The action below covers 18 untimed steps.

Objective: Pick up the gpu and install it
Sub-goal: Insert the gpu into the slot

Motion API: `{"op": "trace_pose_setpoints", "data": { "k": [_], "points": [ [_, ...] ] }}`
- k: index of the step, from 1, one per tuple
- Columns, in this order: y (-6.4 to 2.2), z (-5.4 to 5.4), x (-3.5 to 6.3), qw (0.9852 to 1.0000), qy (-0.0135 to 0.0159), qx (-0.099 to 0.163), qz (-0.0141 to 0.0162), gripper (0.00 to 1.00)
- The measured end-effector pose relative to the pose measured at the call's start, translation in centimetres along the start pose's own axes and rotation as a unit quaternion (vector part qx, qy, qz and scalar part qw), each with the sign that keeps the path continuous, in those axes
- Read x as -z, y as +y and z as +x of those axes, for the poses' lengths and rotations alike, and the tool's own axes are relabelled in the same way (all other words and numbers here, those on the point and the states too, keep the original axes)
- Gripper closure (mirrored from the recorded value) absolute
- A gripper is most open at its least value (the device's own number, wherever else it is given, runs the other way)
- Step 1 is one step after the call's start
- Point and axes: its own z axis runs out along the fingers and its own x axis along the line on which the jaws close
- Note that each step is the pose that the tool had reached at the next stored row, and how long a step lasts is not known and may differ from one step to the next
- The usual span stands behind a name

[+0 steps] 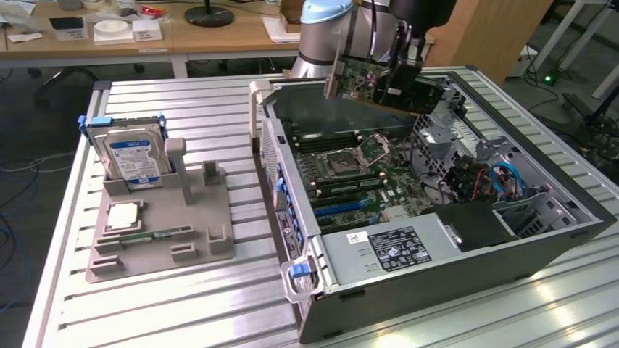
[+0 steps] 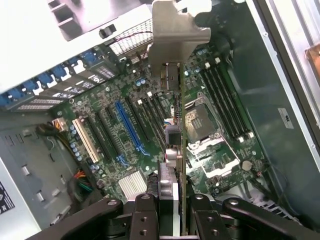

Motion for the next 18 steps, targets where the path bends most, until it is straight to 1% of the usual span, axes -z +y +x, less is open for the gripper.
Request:
{"op": "trace_pose_setpoints", "data": {
  "k": [4,8,12,15,18],
  "points": [
    [-0.03,0.05,-0.04,0.9997,-0.0014,0.022,0.0026,0.72],
    [-0.05,0.09,-0.08,0.9990,-0.0025,0.044,0.0049,0.72],
    [-0.06,0.13,-0.11,0.9977,-0.0035,0.067,0.0067,0.72],
    [-0.08,0.15,-0.14,0.9965,-0.0042,0.083,0.0080,0.72],
    [-0.08,0.20,-0.17,0.9951,-0.0046,0.098,0.0084,0.72]
  ]
}}
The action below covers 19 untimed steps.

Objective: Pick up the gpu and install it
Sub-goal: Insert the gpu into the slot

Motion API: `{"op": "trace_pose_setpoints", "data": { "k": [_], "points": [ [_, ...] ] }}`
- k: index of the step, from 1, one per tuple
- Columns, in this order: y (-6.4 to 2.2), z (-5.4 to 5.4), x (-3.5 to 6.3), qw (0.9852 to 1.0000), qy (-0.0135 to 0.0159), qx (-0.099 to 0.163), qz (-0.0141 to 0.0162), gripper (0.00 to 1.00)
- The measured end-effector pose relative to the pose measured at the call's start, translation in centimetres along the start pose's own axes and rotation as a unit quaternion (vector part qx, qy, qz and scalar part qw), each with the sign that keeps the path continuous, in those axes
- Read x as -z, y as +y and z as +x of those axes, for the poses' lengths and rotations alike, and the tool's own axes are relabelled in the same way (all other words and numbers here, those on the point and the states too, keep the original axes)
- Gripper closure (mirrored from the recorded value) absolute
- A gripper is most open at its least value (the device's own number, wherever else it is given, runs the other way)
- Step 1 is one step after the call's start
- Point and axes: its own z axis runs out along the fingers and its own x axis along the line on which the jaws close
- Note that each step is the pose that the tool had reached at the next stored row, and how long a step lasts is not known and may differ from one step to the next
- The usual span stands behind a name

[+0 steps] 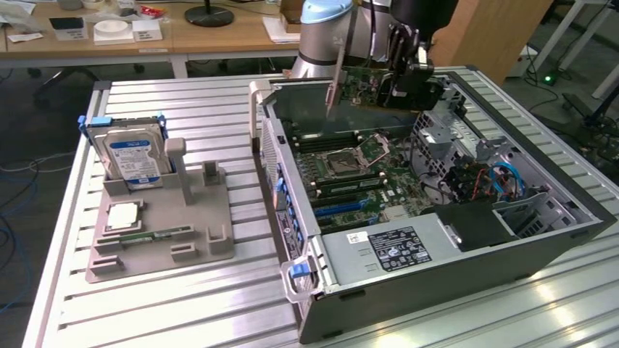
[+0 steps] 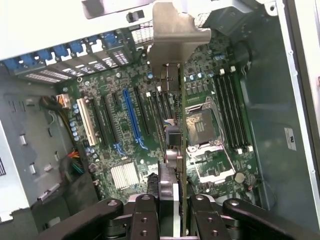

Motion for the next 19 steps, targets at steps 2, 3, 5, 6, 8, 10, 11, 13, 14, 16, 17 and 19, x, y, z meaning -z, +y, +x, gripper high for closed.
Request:
{"op": "trace_pose_setpoints", "data": {
  "k": [2,3,5,6,8,10,11,13,14,16,17,19],
  "points": [
    [0.00,0.02,-0.02,1.0000,-0.0002,0.009,-0.0002,0.72],
    [0.00,0.03,-0.03,0.9999,-0.0002,0.014,-0.0003,0.72],
    [0.00,0.05,-0.05,0.9997,-0.0003,0.024,-0.0005,0.72],
    [0.00,0.06,-0.06,0.9996,-0.0003,0.029,-0.0006,0.72],
    [0.00,0.07,-0.08,0.9993,-0.0005,0.038,-0.0008,0.72],
    [0.00,0.07,-0.12,0.9989,-0.0007,0.047,-0.0009,0.72],
    [0.01,0.08,-0.13,0.9986,-0.0008,0.052,-0.0010,0.72],
    [0.02,0.10,-0.16,0.9980,-0.0010,0.064,-0.0013,0.72],
    [0.03,0.11,-0.17,0.9976,-0.0011,0.069,-0.0013,0.72],
    [0.05,0.14,-0.20,0.9971,-0.0012,0.077,-0.0015,0.72],
    [0.06,0.14,-0.21,0.9969,-0.0012,0.078,-0.0015,0.72],
    [0.06,0.15,-0.23,0.9968,-0.0012,0.079,-0.0016,0.72]
  ]
}}
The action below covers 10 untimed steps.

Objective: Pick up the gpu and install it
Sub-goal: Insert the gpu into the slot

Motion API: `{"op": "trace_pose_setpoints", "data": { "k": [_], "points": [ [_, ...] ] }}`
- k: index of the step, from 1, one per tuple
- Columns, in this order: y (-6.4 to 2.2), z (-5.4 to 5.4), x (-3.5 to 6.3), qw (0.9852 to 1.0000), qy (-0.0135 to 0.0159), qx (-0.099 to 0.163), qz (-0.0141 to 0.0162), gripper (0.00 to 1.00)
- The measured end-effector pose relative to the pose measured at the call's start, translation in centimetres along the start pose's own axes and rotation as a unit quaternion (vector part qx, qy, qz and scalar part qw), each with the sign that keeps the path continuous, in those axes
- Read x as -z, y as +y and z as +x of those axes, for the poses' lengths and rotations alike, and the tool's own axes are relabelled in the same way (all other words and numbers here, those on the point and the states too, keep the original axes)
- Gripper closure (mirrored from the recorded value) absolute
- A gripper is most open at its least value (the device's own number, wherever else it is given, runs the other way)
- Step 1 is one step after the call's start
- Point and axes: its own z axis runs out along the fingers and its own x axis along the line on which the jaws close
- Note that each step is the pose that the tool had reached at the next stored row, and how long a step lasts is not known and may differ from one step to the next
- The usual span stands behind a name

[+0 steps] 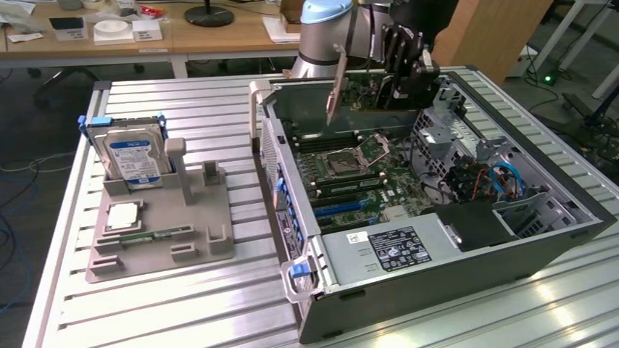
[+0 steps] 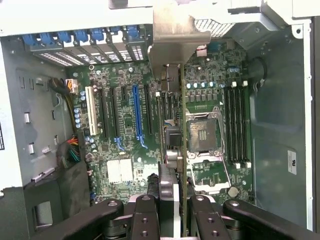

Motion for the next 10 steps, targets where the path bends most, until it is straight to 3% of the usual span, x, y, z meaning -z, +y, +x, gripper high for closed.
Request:
{"op": "trace_pose_setpoints", "data": {
  "k": [10],
  "points": [
    [0.00,0.00,-0.03,1.0000,-0.0001,0.001,0.0000,0.72]
  ]
}}
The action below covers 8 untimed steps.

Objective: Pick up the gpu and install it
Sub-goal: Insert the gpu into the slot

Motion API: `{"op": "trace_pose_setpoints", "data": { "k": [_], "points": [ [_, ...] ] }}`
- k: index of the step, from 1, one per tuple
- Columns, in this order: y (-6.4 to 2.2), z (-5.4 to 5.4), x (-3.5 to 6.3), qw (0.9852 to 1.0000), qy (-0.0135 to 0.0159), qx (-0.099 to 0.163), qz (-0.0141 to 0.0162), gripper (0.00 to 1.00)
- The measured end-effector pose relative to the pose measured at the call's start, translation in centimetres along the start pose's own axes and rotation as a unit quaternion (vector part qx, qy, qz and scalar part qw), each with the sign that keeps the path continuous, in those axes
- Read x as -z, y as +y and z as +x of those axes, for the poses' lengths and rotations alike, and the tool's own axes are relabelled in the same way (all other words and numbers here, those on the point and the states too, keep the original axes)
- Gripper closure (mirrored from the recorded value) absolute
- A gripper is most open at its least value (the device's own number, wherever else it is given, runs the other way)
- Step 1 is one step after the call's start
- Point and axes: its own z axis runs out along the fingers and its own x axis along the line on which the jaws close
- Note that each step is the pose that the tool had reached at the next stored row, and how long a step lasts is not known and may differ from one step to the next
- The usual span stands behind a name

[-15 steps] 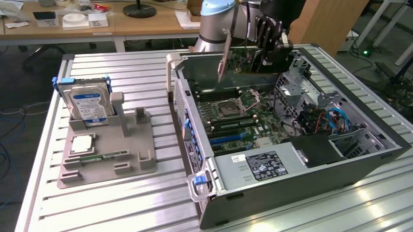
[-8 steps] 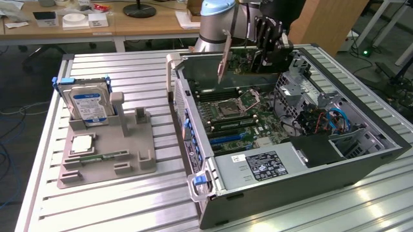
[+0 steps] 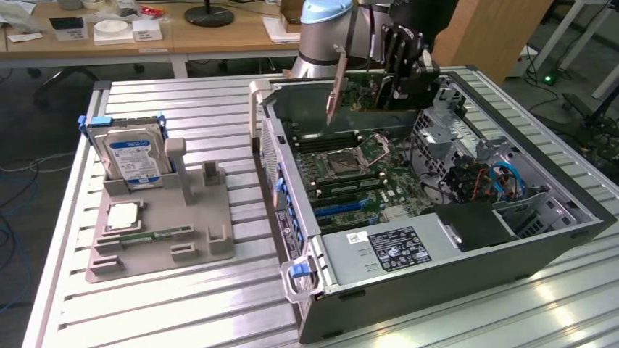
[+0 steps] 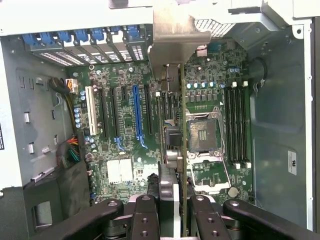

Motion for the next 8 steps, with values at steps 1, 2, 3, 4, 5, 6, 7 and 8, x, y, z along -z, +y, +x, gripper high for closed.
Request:
{"op": "trace_pose_setpoints", "data": {
  "k": [1,2,3,4,5,6,7,8],
  "points": [
    [0.00,0.00,0.00,1.0000,0.0000,0.000,0.0000,0.72],
    [0.00,0.00,0.00,1.0000,0.0000,0.001,0.0000,0.72],
    [0.00,0.00,-0.01,1.0000,-0.0001,0.004,-0.0001,0.72],
    [0.01,0.01,-0.01,1.0000,-0.0002,0.009,-0.0001,0.72],
    [0.01,0.01,-0.01,0.9999,-0.0003,0.015,-0.0003,0.72],
    [0.00,0.01,-0.02,0.9997,-0.0004,0.023,-0.0004,0.72],
    [0.00,0.01,-0.02,0.9995,-0.0005,0.030,-0.0006,0.72],
    [0.00,0.01,-0.02,0.9993,-0.0006,0.037,-0.0007,0.72]
  ]
}}
